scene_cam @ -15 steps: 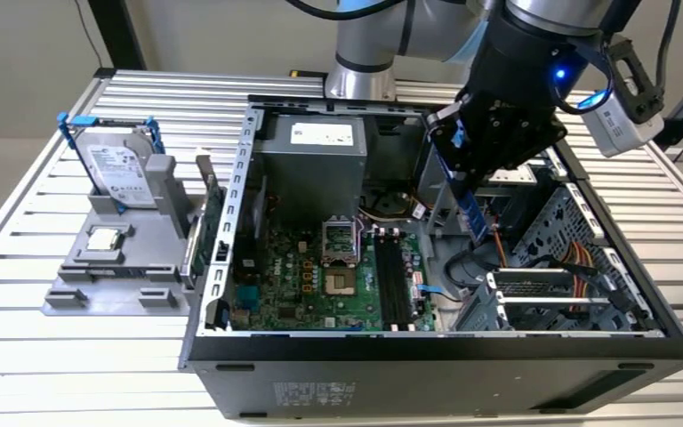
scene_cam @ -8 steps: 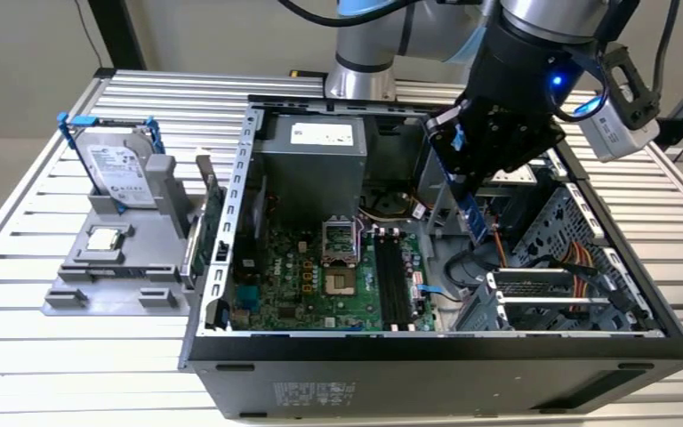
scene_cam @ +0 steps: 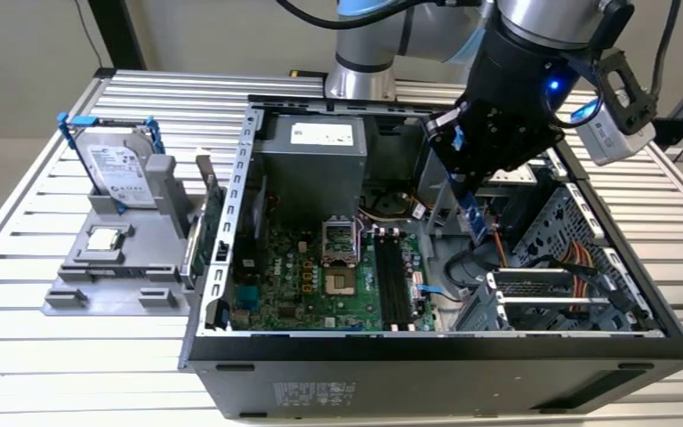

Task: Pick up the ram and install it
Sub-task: 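Insert the ram into the slot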

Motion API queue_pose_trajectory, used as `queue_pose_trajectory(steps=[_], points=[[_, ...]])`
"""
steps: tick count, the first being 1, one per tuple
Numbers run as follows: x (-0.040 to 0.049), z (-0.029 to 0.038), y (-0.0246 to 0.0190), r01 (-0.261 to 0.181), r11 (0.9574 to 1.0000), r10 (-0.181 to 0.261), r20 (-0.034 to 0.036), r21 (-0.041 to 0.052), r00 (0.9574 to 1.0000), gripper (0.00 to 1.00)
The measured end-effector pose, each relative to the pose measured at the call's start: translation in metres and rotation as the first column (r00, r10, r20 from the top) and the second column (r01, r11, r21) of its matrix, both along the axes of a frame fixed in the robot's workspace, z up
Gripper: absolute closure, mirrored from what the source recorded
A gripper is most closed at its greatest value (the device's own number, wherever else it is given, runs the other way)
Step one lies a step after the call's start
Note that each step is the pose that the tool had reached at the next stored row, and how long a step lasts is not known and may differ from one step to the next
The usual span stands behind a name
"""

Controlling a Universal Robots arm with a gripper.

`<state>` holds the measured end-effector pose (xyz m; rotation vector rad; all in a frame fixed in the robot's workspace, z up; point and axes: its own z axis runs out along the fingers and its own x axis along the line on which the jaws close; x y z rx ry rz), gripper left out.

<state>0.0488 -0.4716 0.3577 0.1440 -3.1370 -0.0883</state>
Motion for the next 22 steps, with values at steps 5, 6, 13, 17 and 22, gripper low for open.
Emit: queue_pose_trajectory(steps=[5, 6, 13, 17, 22], points=[[0.0001, -0.0012, -0.0001, 0.0, 1.0, 0.0, 0.0205, 0.0042, 0.9998, 1.0], [0.0001, -0.0014, -0.0001, 0.0, 1.0, 0.0, 0.0208, 0.0043, 0.9998, 1.0], [0.0, -0.0042, -0.0001, 0.001, 1.0, -0.001, 0.0226, 0.0044, 0.9997, 1.0], [0.0, -0.0062, 0.0, 0.001, 1.0, -0.002, 0.0254, 0.0044, 0.9997, 1.0], [-0.0005, -0.0085, -0.0001, 0.004, 1.0, -0.004, 0.0272, 0.0044, 0.9996, 1.0]])
